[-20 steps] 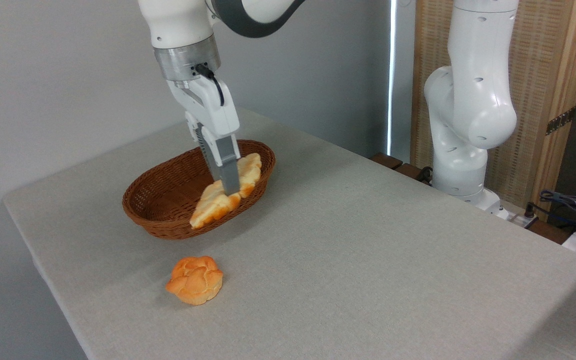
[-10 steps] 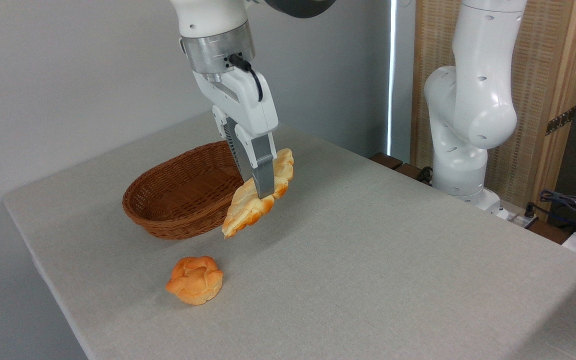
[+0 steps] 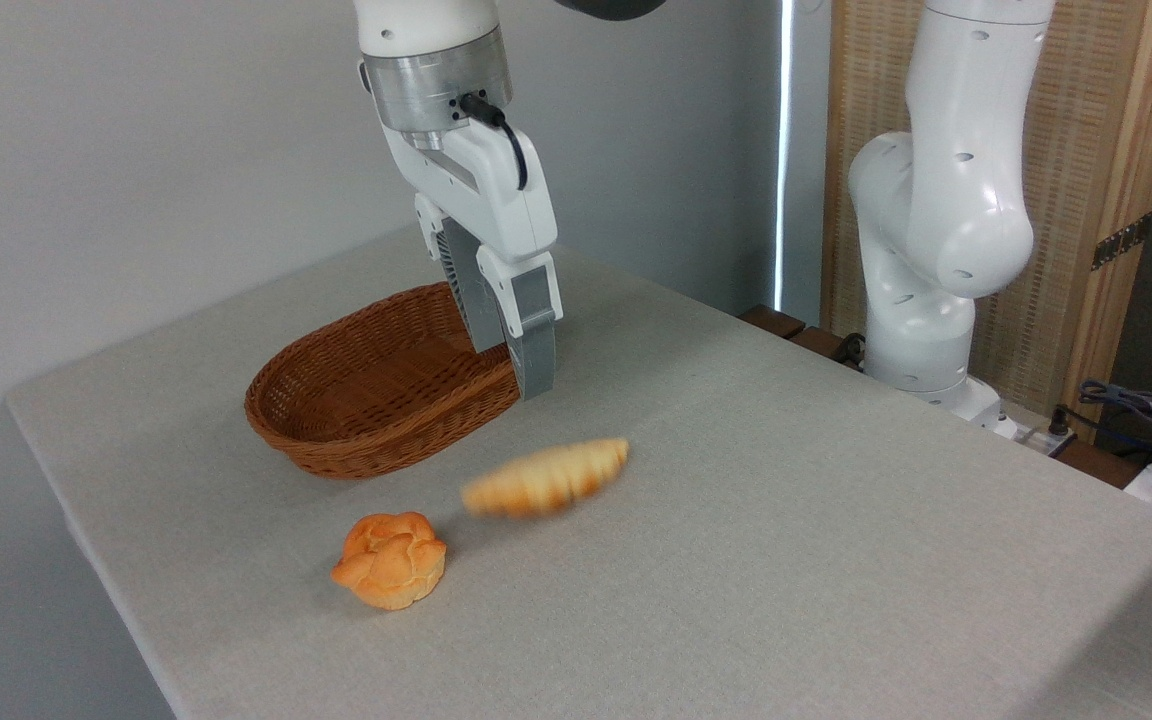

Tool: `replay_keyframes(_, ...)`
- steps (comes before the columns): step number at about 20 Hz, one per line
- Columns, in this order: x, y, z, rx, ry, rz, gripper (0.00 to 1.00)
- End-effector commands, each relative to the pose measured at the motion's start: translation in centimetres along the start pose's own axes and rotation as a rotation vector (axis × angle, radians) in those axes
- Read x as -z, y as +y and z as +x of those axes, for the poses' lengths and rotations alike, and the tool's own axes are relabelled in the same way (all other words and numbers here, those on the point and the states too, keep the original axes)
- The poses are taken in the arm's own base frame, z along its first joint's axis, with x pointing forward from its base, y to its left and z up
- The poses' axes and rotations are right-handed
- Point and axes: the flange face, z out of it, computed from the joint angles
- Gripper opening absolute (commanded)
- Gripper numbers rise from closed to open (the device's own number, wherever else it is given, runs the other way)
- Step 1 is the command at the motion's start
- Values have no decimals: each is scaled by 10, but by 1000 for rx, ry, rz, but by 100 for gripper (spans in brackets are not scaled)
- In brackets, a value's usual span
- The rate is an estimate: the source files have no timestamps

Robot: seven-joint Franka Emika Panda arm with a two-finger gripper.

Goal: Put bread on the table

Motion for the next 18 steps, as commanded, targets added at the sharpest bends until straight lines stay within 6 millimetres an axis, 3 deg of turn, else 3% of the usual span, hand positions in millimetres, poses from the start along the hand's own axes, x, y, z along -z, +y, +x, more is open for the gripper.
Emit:
replay_keyframes(1, 12, -3, -6, -1, 6, 7, 100)
replay_keyframes(8, 21, -8, -2, 18, 21, 17, 100)
replay_keyframes(18, 30, -19, 21, 155, 24, 31, 100)
